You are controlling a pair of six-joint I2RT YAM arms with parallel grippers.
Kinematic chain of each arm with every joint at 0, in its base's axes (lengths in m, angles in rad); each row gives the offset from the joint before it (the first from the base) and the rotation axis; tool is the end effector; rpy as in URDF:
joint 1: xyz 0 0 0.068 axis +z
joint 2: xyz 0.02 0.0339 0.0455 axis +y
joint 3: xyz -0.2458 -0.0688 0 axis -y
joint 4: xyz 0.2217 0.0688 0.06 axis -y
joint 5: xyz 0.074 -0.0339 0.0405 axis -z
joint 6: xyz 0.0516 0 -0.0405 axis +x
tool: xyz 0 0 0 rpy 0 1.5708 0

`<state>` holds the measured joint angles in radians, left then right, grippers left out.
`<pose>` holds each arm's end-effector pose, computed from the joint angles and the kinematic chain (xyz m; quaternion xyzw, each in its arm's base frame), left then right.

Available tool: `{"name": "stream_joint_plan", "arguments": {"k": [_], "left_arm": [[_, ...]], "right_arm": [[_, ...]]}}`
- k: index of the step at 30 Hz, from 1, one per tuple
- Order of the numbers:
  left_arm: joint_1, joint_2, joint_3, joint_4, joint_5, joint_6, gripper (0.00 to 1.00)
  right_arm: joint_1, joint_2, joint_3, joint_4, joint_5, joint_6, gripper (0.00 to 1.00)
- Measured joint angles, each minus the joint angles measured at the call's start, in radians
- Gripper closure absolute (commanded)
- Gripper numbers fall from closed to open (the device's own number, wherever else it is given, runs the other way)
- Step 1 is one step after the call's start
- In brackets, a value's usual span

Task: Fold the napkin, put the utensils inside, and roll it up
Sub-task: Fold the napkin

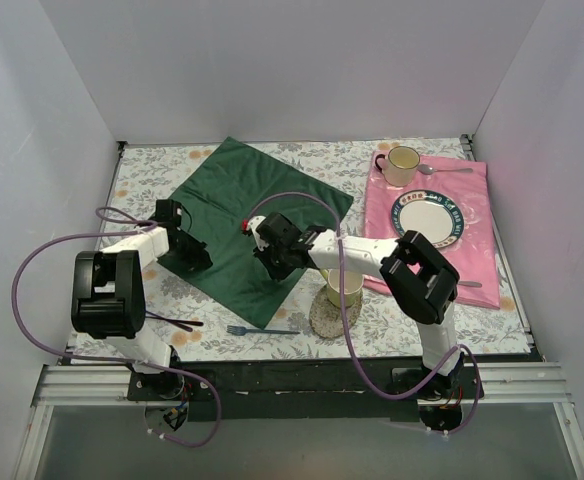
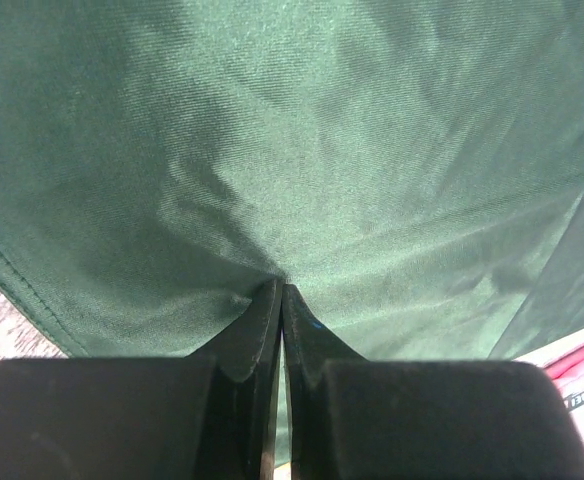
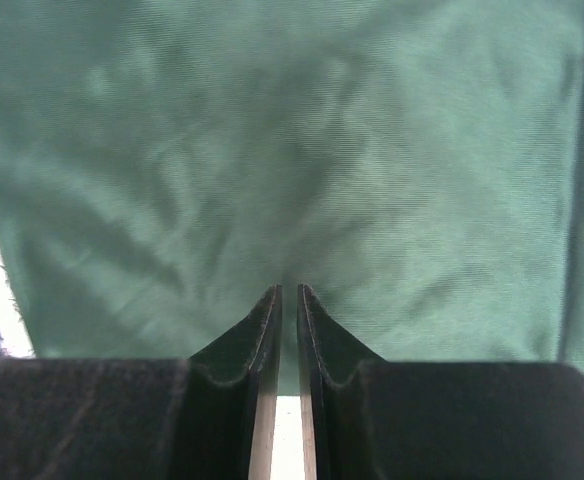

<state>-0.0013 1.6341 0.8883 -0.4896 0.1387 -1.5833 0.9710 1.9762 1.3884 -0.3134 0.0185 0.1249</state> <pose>0.2803 -0.0075 0.1343 -0.6913 0.6998 -0.1665 0.0683 0.2337 0.3401 0.1679 -0.3850 0.8624 0.1637 0.2850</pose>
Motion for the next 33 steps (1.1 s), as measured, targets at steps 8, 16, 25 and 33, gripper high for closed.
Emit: {"name": "stream_joint_plan", "arguments": {"k": [8, 16, 25, 33], "left_arm": [[0.0, -0.04, -0.037, -0.033, 0.01, -0.011, 1.0], [0.0, -0.085, -0.062, -0.074, 0.0, 0.0, 0.8], [0.03, -0.114, 0.15, -0.129, -0.086, 0.101, 0.22], [0.335, -0.119, 0.159, -0.101, -0.154, 0.192, 0.24]], "right_arm": [[-0.001, -0.008, -0.063, 0.026, 0.004, 0.022, 0.81], [-0.001, -0.019, -0.076, 0.024, 0.003, 0.024, 0.78], [0.018, -0.019, 0.029, -0.068, 0.03, -0.054, 0.52], [0.024, -0.113, 0.02, -0.07, -0.063, -0.073, 0.47]]}}
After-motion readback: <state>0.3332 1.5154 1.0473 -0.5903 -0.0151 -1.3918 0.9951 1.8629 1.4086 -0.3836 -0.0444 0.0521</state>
